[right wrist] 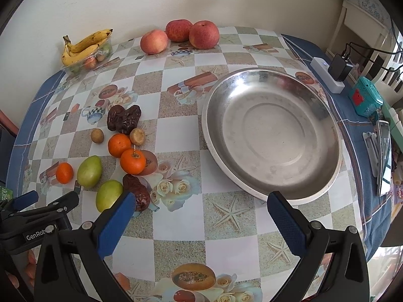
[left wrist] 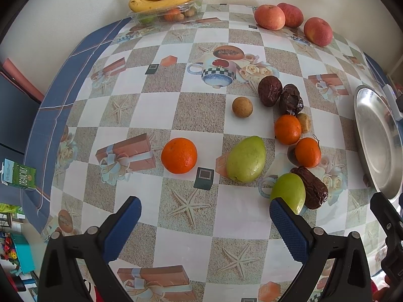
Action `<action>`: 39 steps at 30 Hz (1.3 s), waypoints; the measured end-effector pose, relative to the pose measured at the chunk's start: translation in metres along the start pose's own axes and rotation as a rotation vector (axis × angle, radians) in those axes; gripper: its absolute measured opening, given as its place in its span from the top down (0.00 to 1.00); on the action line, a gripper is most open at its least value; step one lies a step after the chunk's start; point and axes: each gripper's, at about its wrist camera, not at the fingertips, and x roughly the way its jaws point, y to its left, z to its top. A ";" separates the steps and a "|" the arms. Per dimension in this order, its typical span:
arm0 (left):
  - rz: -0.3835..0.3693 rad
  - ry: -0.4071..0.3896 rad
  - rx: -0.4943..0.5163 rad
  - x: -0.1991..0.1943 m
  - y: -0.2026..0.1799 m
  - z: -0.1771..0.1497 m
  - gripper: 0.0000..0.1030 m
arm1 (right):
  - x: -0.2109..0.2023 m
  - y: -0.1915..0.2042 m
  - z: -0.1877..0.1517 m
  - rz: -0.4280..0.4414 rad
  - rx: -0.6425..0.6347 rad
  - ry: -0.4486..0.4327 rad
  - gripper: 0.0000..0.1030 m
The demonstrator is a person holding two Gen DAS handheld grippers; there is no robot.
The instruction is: Organize fruits
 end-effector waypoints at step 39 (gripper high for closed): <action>0.006 0.005 0.001 0.002 0.002 -0.001 0.00 | 0.001 0.001 -0.001 0.006 0.004 0.005 0.00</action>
